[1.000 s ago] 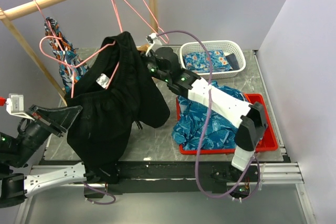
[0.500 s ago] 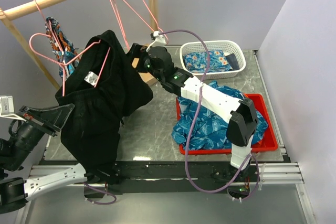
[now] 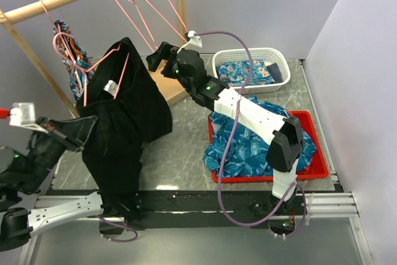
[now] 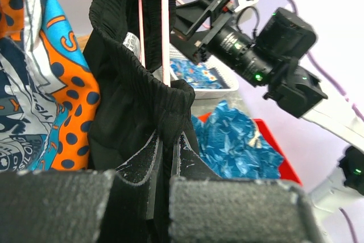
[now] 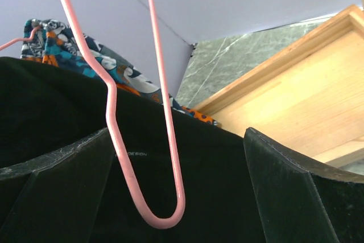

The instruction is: Place the shorts on the hanger

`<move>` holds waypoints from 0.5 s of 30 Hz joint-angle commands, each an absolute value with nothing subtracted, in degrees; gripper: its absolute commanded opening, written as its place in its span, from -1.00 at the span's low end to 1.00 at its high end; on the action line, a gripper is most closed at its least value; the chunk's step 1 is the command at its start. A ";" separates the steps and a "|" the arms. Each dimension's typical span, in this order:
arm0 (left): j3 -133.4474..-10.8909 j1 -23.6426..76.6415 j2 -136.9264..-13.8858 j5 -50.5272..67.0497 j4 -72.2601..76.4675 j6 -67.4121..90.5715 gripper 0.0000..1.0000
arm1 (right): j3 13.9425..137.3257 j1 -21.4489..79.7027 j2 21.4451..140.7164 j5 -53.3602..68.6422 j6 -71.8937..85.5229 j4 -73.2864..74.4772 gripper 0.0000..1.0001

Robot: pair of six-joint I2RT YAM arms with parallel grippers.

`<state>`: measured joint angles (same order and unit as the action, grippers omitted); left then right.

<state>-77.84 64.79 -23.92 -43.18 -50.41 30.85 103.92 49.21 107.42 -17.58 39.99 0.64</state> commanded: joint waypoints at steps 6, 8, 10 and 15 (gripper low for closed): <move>-80.68 64.51 -34.18 -50.70 -41.49 35.59 -0.98 | 103.53 47.55 104.77 -17.94 39.90 0.60 0.99; -81.21 64.51 -36.64 -52.02 -40.70 36.29 -0.98 | 104.06 47.29 104.77 -17.23 39.73 1.75 1.00; -83.14 64.51 -39.36 -55.10 -40.87 37.09 -0.98 | 104.41 47.20 105.03 -16.27 39.38 2.46 1.00; -90.07 64.51 -46.04 -62.29 -44.81 39.81 -0.98 | 106.00 46.85 105.29 -14.15 38.94 4.66 1.00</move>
<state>-83.18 64.79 -42.41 -53.80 -47.55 36.75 103.79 47.37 107.39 -15.68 39.81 3.51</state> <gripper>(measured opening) 0.057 0.996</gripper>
